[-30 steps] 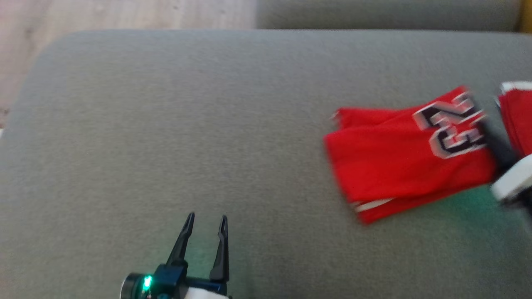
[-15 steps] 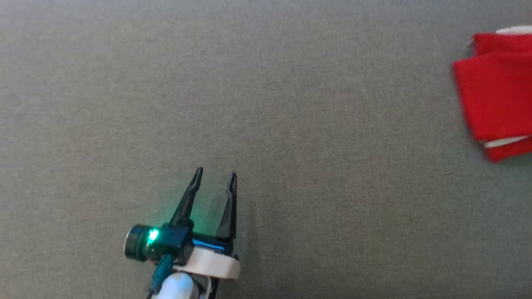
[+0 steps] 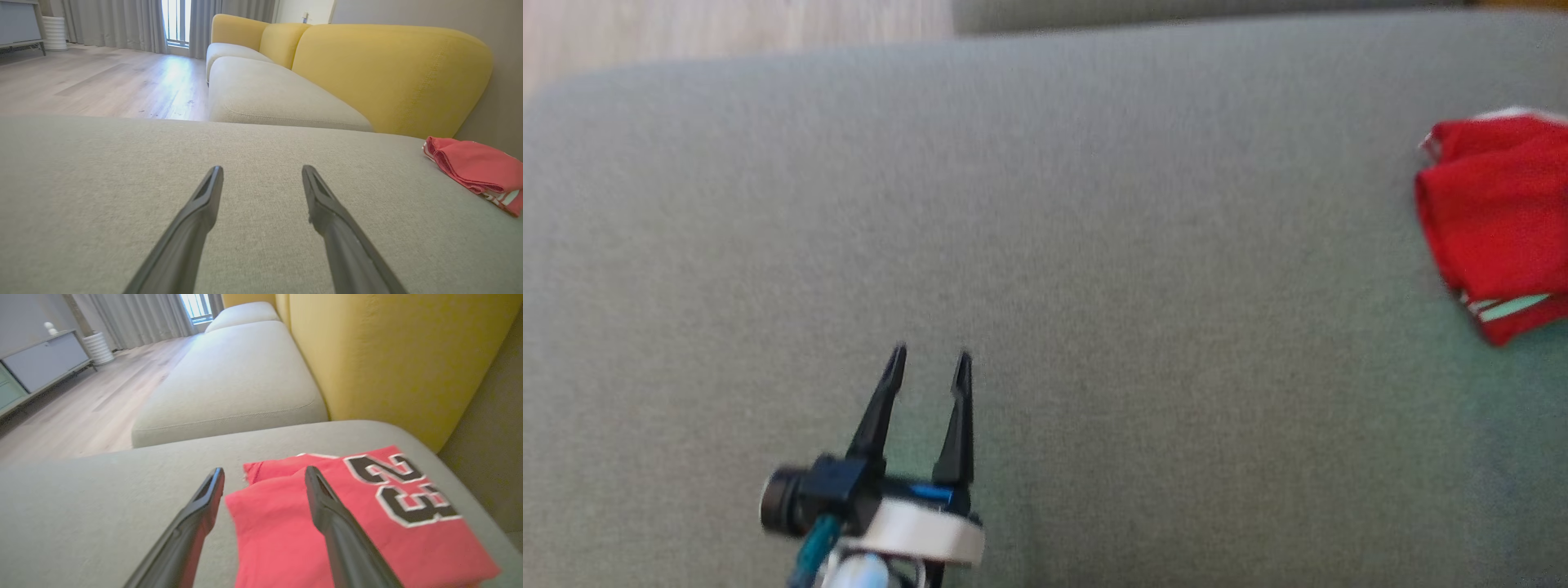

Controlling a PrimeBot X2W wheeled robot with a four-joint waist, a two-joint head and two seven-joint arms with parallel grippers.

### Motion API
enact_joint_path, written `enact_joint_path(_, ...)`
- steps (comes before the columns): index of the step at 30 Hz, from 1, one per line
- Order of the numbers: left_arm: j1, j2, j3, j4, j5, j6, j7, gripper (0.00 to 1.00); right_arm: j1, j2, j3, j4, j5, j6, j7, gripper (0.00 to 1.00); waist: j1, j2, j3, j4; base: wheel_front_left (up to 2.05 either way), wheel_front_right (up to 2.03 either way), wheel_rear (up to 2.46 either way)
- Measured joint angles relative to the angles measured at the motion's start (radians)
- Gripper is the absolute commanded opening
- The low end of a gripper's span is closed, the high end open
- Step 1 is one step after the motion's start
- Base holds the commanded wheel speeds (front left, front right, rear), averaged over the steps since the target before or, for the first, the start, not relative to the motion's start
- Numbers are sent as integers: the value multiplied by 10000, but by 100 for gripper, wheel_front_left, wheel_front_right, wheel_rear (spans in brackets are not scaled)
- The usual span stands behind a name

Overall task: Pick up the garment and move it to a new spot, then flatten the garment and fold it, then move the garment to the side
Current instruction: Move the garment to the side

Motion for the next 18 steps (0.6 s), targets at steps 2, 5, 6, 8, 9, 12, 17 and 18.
enact_joint_path(2,366,-4,48,-23,-144,-4,0,100,568,625,261,-71,-278,0,-199,100,0,0,-419,31,0,0,0)
enact_joint_path(5,852,-2,207,-90,-251,-65,0,100,1368,1530,654,-123,-775,0,-566,100,-2,0,-1054,89,0,0,0)
enact_joint_path(6,983,-2,270,-151,-251,-59,0,100,1607,1827,813,-128,-915,0,-711,100,-2,0,-1263,109,0,0,0)
enact_joint_path(8,1208,0,357,-295,-336,15,0,100,2042,2395,1114,-130,-1189,0,-1064,100,-2,0,-1652,150,0,0,0)
enact_joint_path(9,1318,-2,403,-351,-339,13,0,100,2233,2677,1218,-121,-1264,0,-1317,100,-3,0,-1827,171,0,0,0)
enact_joint_path(12,1616,0,600,-393,-332,138,0,100,2648,3396,1358,21,-1561,0,-2142,100,-3,0,-2259,224,0,0,0)
enact_joint_path(17,2165,10,941,-447,-104,286,0,100,3007,4215,1457,221,-2886,0,-2851,100,-1,0,-2813,233,0,0,0)
enact_joint_path(18,2280,19,1016,-504,-104,286,0,100,3102,4345,1352,211,-3223,0,-2859,100,-1,0,-2907,225,0,0,0)
